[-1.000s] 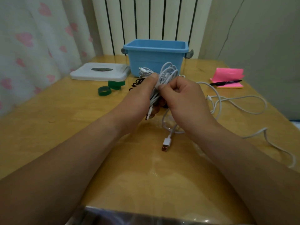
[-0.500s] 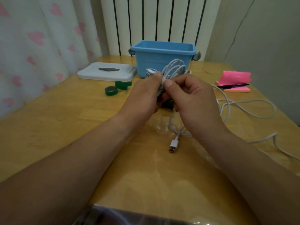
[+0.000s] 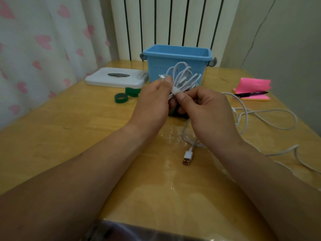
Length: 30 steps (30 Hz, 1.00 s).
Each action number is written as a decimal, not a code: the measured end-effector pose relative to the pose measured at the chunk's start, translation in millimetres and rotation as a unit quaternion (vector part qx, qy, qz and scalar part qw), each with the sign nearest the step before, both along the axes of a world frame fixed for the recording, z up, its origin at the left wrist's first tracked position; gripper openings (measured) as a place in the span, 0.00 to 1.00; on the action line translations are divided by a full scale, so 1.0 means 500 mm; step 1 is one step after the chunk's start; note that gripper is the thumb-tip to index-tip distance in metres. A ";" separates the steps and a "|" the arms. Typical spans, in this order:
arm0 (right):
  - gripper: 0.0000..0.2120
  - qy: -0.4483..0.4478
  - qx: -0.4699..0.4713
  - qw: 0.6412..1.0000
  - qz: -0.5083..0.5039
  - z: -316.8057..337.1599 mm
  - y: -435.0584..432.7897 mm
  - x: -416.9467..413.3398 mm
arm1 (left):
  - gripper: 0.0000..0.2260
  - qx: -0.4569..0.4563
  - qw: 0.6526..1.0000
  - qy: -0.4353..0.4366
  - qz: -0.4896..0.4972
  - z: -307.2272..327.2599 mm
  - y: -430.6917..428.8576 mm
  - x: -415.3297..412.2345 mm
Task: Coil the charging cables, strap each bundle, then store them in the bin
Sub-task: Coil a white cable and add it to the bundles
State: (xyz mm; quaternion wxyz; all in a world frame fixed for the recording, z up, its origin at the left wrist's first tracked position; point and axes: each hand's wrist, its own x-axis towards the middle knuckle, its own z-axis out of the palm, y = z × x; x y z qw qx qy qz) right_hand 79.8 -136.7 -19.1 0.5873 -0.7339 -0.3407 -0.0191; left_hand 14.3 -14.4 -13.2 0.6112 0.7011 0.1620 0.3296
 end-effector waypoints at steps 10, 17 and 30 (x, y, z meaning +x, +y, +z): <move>0.10 0.126 0.077 0.978 0.145 0.011 -0.011 0.010 | 0.15 -0.087 0.993 -0.028 -0.076 0.015 -0.002 -0.010; 0.12 0.140 0.058 0.963 0.222 0.006 -0.020 0.038 | 0.17 -0.045 0.993 -0.006 -0.112 0.013 0.012 -0.010; 0.10 0.067 0.072 0.981 0.169 0.005 -0.023 0.031 | 0.18 -0.035 0.991 -0.001 -0.126 0.004 0.012 -0.006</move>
